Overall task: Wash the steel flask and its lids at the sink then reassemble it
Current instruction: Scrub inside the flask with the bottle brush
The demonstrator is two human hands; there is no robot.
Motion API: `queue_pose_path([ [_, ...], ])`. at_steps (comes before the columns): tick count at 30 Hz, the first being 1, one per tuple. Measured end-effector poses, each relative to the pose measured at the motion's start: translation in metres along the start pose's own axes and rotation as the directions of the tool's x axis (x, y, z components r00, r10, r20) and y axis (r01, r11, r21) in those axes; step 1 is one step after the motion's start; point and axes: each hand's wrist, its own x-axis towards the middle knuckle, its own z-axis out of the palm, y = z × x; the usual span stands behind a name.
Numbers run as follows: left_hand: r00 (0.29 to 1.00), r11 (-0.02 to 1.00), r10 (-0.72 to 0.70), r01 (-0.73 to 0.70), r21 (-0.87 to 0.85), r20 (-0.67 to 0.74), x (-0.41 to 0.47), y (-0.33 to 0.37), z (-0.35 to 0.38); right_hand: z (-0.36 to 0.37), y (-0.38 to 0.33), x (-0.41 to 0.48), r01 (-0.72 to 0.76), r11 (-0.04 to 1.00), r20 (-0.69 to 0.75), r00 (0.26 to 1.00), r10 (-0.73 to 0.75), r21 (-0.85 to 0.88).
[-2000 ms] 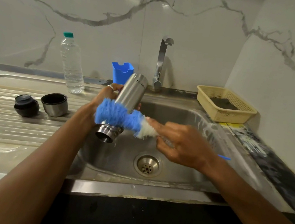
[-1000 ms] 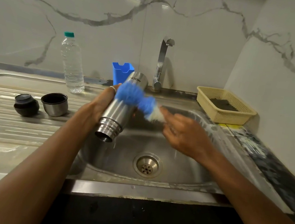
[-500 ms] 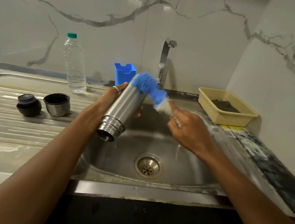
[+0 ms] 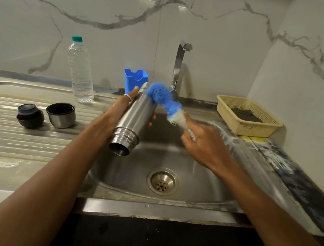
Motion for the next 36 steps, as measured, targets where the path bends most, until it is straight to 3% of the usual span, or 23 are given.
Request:
queue_pose_path([
  [3,1.000,1.000,0.005,-0.005,-0.001,0.002,-0.002,-0.002,0.000,-0.007,-0.002,-0.019,0.181,0.982,0.098,0.978,-0.185,0.052],
  [5,0.990,0.988,0.139,-0.137,0.065,-0.031,-0.007,-0.001,0.002,-0.008,0.001,-0.023,0.248,0.968,0.112,0.962,-0.249,0.024],
  [10,0.998,0.999,0.050,-0.051,0.018,0.047,0.002,-0.001,-0.004,-0.002,0.006,-0.002,-0.016,0.999,-0.027,1.000,0.015,-0.033],
  [13,0.995,0.998,0.054,-0.052,-0.025,0.079,-0.004,0.002,-0.003,-0.005,-0.004,-0.015,0.188,0.982,0.036,0.982,-0.187,-0.021],
  [16,1.000,0.998,0.010,-0.011,-0.064,-0.004,-0.009,0.005,0.000,-0.007,-0.004,-0.027,0.396,0.916,0.112,0.915,-0.388,-0.062],
  [17,1.000,0.997,-0.012,0.010,-0.081,-0.024,-0.009,0.005,0.000,-0.005,-0.003,-0.022,0.367,0.927,0.086,0.929,-0.361,-0.072],
  [19,1.000,0.995,-0.002,-0.001,-0.101,-0.026,-0.010,0.004,0.003,-0.002,-0.002,-0.006,0.144,0.987,-0.013,0.989,-0.145,-0.072],
  [21,0.998,0.995,-0.013,0.007,-0.102,-0.057,-0.010,0.001,0.003,0.000,0.001,0.005,-0.013,0.997,-0.061,0.998,0.008,-0.077],
  [24,0.997,0.997,-0.038,0.034,-0.065,-0.064,-0.011,0.005,0.003,-0.004,0.000,-0.006,0.120,0.992,-0.002,0.993,-0.120,-0.041],
  [26,0.997,0.992,-0.045,0.038,-0.124,-0.056,-0.009,0.007,-0.001,-0.009,-0.002,-0.023,0.289,0.957,0.084,0.954,-0.288,-0.001],
  [28,1.000,0.987,-0.014,0.015,-0.161,0.006,-0.007,0.004,-0.004,-0.009,-0.002,-0.027,0.367,0.930,0.117,0.925,-0.363,-0.015],
  [30,0.999,0.993,0.011,-0.006,-0.120,0.043,-0.004,0.002,-0.008,-0.004,0.001,-0.016,0.275,0.960,0.060,0.960,-0.273,-0.041],
  [33,0.996,0.999,-0.022,0.024,-0.023,0.082,-0.002,0.000,-0.005,0.004,0.007,0.008,-0.003,0.997,-0.030,1.000,0.000,-0.081],
  [36,1.000,0.999,0.003,-0.003,0.038,0.017,0.004,0.000,-0.006,0.003,0.008,0.008,-0.038,0.997,-0.029,0.999,0.036,-0.068],
])
